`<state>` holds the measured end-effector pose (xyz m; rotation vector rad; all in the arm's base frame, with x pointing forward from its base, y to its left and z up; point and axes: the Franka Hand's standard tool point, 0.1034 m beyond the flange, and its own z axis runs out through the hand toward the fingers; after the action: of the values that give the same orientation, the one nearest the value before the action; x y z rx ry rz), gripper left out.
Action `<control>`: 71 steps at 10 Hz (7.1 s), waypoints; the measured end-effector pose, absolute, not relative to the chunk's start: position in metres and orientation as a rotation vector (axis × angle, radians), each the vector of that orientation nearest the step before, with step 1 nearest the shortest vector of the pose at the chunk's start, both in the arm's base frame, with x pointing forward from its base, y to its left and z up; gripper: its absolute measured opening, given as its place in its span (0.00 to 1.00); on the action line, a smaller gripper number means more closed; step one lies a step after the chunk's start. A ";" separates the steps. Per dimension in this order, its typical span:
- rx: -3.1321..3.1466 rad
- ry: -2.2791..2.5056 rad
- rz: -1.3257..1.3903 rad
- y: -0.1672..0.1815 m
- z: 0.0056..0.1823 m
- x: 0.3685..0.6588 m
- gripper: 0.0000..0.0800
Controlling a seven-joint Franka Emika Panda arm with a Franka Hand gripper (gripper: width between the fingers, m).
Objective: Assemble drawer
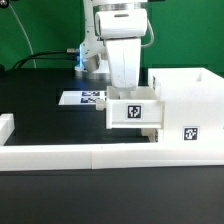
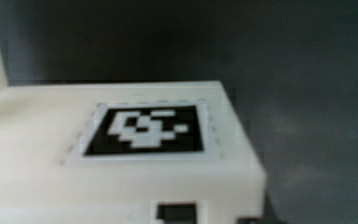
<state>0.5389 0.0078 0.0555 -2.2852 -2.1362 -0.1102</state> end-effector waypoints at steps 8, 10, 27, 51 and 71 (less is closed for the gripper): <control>-2.269 -2.154 -0.091 0.010 0.056 0.541 0.05; -2.264 -2.159 -0.090 0.011 0.055 0.541 0.05; -2.234 -2.203 -0.085 0.007 0.055 0.542 0.05; -2.274 -2.176 -0.096 0.018 0.054 0.540 0.05; -2.240 -2.245 -0.092 0.020 0.055 0.541 0.05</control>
Offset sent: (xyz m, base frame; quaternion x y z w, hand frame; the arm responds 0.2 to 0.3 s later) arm 0.0122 0.0135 -0.0054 0.0227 -0.0333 -0.0840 0.9957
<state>0.5411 0.0204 0.0548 -2.2402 -2.2453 -0.0915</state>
